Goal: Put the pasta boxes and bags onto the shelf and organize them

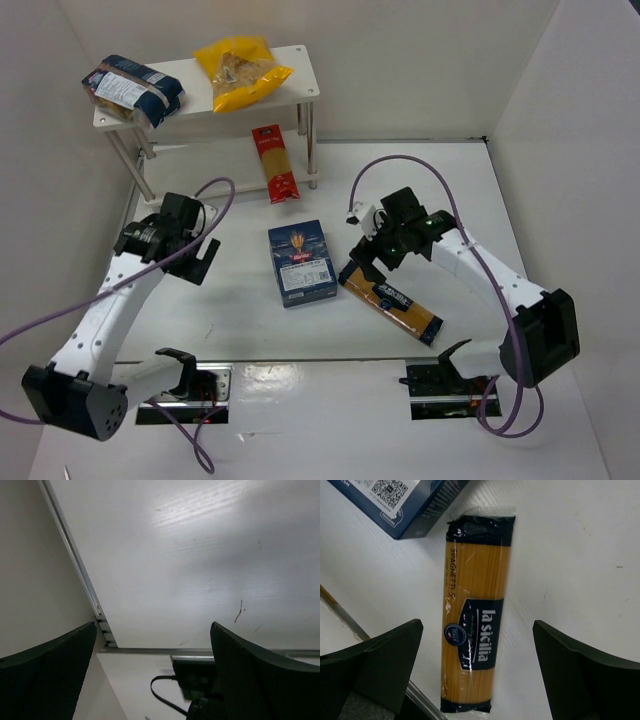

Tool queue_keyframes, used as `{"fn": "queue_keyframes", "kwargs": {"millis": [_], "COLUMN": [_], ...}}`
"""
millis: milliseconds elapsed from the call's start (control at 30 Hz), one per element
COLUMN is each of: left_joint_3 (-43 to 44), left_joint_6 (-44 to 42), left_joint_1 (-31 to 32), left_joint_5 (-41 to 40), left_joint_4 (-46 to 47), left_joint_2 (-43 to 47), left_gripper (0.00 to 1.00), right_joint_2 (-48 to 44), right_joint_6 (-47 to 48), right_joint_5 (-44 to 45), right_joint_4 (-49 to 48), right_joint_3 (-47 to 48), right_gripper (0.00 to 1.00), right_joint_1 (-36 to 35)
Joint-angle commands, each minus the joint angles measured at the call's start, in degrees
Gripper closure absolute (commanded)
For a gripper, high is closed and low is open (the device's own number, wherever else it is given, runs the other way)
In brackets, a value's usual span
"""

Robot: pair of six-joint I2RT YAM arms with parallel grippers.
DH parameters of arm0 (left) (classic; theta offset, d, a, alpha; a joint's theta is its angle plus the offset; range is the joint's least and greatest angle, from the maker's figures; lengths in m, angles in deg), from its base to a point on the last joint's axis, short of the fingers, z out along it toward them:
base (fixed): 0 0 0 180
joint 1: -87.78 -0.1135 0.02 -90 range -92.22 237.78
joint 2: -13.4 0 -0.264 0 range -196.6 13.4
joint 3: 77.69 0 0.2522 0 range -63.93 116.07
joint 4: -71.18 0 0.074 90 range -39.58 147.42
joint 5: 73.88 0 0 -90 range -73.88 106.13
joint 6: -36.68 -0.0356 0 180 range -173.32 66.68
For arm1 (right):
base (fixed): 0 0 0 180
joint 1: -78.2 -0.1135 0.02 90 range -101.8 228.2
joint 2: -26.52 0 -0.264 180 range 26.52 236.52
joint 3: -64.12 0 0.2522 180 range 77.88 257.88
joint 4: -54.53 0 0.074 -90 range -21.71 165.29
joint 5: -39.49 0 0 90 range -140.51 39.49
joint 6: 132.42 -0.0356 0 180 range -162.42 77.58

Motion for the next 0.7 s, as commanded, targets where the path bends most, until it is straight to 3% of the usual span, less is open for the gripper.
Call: {"fn": "queue_keyframes", "kwargs": {"millis": [0, 267, 667], "left_joint_3": [1.69, 0.11, 3.36], "left_joint_6": [3.49, 8.33, 8.42], "left_joint_1": [-1.26, -1.79, -2.66], "left_joint_5": [0.67, -4.07, -8.04], "left_joint_4": [4.68, 11.98, 17.51], "left_joint_2": [5.16, 13.51, 14.48], "left_gripper": [0.00, 0.00, 0.00], "right_joint_2": [1.83, 8.59, 17.83], "right_joint_6": [-2.91, -2.12, -2.03], "right_joint_5": [1.51, 5.72, 9.25], "right_joint_4": [-5.95, -5.42, -0.77], "right_joint_3": [-0.50, -1.03, 1.07], "right_gripper": [0.00, 0.00, 0.00], "right_joint_1": [-1.39, -2.52, -9.12]}}
